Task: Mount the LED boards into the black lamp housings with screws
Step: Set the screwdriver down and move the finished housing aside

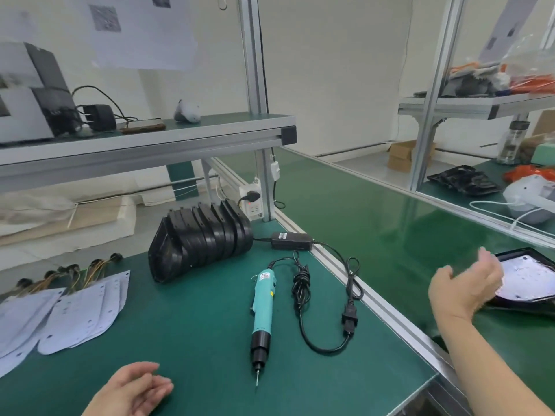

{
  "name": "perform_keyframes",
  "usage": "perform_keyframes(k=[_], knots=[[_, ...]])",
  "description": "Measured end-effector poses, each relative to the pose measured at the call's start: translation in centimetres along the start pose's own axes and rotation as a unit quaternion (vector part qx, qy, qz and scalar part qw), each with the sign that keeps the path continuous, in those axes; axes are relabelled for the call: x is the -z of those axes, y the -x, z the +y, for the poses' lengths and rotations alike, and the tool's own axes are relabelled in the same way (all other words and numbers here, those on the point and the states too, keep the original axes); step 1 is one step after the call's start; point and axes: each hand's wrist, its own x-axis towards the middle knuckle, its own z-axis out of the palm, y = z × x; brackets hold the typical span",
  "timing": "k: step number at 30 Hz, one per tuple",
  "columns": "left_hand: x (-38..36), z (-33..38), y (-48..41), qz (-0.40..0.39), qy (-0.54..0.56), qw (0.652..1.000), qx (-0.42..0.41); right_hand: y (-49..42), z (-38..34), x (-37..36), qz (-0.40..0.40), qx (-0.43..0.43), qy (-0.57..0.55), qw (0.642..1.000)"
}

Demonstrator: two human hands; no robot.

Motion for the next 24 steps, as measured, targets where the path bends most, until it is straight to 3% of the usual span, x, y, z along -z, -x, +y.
perform_keyframes(k=[2,6,15,21,24], knots=[[-0.2,0.8,0.2,0.04,0.014,0.999,-0.013,2.8,-2.0,-1.6,-0.045,0.054,-0.013,0.997],[-0.2,0.4,0.6,0.035,0.029,0.999,-0.003,8.3,-5.6,-4.4,-0.125,0.113,-0.037,0.985],[0.3,0.4,1.0,0.057,-0.027,0.997,-0.033,18.6,-12.9,-9.4,-0.269,0.173,-0.099,0.942],[2.4,4.1,2.6,0.114,-0.147,0.969,-0.163,25.2,-16.8,-13.0,-0.465,0.271,-0.078,0.839],[6.6,6.8,3.9,0.194,-0.205,0.936,-0.207,28.1,-19.1,-14.8,-0.543,0.31,-0.022,0.78]])
